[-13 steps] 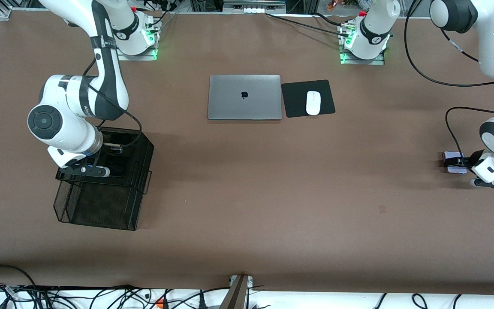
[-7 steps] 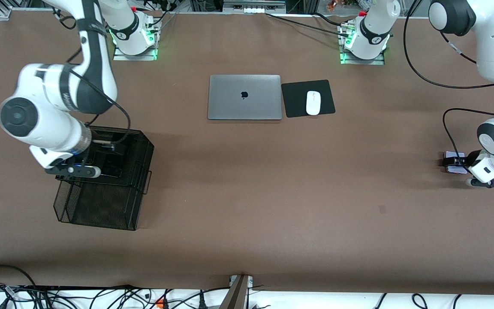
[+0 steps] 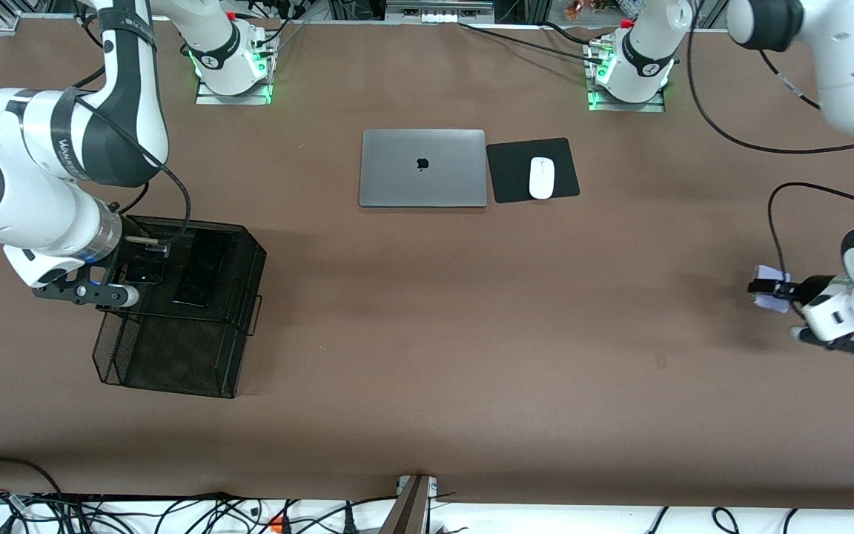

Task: Place phones with both arms
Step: 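Carry the white phone beside the laptop and open the left gripper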

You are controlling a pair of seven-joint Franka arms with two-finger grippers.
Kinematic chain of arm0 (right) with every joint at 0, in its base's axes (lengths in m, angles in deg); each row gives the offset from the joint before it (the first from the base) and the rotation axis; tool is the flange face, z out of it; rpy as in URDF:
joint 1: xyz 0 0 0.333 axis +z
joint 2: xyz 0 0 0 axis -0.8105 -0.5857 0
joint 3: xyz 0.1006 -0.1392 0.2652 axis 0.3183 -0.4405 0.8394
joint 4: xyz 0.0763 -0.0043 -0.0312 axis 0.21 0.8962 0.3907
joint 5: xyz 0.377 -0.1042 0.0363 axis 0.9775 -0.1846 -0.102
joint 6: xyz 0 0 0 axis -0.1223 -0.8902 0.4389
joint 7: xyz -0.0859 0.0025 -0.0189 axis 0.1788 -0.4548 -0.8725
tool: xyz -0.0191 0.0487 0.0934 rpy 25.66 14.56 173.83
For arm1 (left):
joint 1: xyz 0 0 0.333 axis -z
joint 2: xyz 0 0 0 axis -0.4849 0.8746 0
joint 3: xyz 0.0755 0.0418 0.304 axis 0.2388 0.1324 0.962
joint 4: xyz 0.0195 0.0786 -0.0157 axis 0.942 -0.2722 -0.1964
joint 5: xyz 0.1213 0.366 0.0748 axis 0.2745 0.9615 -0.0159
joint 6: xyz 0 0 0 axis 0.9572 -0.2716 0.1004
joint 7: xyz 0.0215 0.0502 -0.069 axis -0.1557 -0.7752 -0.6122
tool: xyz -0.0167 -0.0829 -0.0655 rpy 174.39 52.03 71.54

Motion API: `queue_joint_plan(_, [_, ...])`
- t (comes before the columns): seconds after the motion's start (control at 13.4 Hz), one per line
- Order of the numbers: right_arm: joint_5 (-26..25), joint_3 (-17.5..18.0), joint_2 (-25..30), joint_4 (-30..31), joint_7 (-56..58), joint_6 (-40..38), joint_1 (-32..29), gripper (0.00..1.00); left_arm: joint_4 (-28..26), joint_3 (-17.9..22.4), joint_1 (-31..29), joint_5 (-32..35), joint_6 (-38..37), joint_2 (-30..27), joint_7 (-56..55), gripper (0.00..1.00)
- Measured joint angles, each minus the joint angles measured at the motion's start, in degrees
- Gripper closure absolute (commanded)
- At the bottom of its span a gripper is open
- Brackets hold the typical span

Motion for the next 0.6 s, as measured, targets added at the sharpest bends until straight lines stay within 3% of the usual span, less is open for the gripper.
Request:
queue_joint_plan(0.3, [0.0, 0.0, 0.0, 0.0, 1.7, -0.2, -0.6, 0.00, 1.1, -1.4, 14.2, -2.0, -2.0, 0.3, -12.9, 0.58])
queue_joint_plan(0.52, [0.0, -0.1, 0.0, 0.0, 3.4, -0.3, -1.9, 0.00, 0.9, -6.4, 21.8, -11.2, -1.2, 2.1, -27.5, 0.56])
queue_joint_plan(0.6, [0.0, -0.1, 0.0, 0.0, 3.6, -0.4, -2.2, 0.00, 0.8, -8.7, 23.1, -14.0, 1.3, 3.2, -30.0, 0.49])
